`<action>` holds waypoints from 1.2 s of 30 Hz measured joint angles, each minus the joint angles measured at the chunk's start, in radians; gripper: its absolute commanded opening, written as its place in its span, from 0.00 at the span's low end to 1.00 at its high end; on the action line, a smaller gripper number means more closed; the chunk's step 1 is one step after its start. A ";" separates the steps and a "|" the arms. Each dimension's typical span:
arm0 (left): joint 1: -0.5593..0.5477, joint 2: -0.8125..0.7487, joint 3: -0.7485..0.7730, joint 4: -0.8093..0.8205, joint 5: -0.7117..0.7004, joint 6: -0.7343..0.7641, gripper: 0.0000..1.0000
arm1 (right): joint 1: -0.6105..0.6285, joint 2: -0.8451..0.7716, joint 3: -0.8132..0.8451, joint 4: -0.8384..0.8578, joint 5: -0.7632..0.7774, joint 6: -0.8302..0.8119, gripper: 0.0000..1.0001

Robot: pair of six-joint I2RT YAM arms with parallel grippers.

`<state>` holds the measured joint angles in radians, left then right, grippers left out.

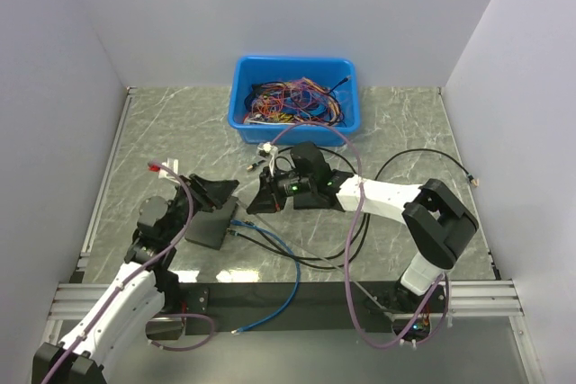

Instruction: Insert the plug into the switch port

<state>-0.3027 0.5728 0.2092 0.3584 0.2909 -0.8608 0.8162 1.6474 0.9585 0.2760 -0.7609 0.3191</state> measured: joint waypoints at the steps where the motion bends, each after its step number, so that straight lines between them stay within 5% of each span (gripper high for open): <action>1: 0.000 -0.011 -0.004 0.008 0.005 -0.001 0.65 | -0.003 0.000 -0.004 0.016 -0.020 0.008 0.00; 24: 0.000 -0.050 -0.052 0.163 0.156 -0.043 0.51 | -0.068 0.029 -0.029 0.337 -0.214 0.251 0.00; 31: 0.000 -0.018 -0.052 0.188 0.185 -0.045 0.42 | -0.068 0.035 -0.029 0.369 -0.222 0.277 0.00; 36: 0.000 0.007 -0.052 0.207 0.203 -0.053 0.22 | -0.068 0.044 -0.029 0.387 -0.228 0.299 0.00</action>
<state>-0.3027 0.5800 0.1570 0.5655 0.4938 -0.9138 0.7483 1.6917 0.9295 0.6632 -0.9890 0.6178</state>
